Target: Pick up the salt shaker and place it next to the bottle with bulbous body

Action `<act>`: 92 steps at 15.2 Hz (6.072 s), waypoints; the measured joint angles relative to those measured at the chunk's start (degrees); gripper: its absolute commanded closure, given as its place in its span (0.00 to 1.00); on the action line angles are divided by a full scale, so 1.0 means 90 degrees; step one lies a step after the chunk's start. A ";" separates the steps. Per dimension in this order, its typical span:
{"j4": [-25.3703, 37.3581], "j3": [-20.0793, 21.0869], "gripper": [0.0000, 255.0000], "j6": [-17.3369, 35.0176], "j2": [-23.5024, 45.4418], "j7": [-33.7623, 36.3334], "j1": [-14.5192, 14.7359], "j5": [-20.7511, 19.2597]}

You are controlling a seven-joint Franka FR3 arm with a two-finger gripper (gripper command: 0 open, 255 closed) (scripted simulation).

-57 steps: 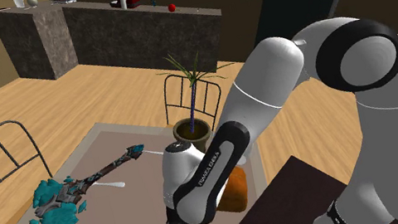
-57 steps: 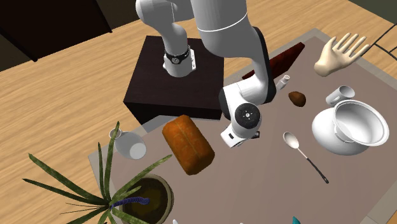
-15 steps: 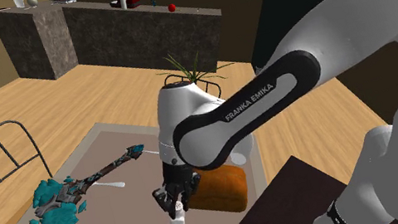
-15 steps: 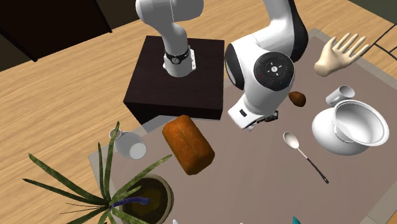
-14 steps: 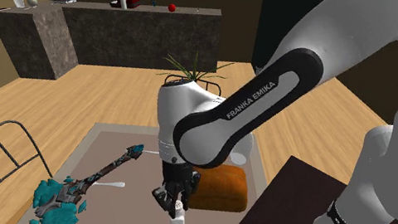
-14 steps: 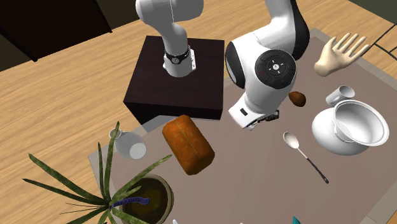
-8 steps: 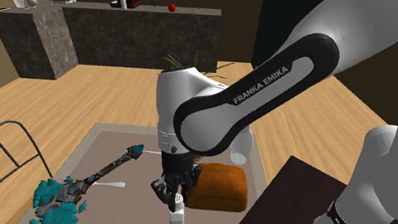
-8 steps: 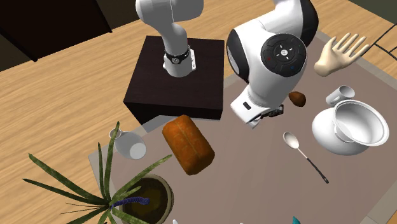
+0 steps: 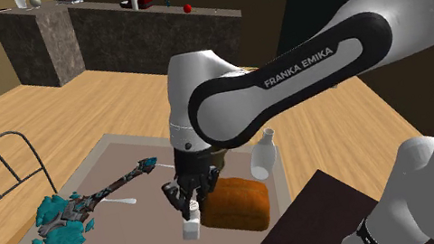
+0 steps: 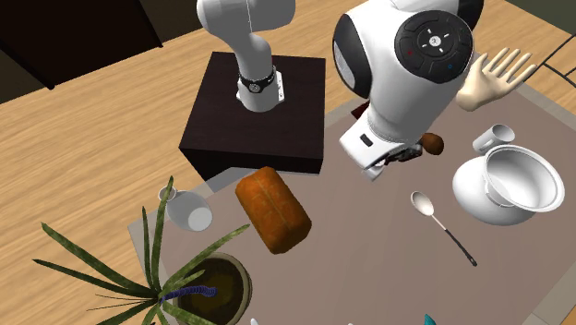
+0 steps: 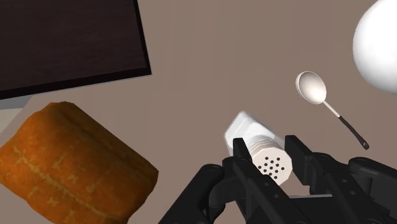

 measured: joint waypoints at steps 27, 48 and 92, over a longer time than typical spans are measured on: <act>-0.0967 -0.1508 1.00 -0.1730 -0.2156 -0.1896 -0.0900 -0.0355; -0.0675 -0.3891 1.00 -0.2436 -0.2071 -0.4976 -0.2478 -0.2047; -0.1953 -0.4523 1.00 0.1317 0.0609 -0.6492 -0.2552 -0.1347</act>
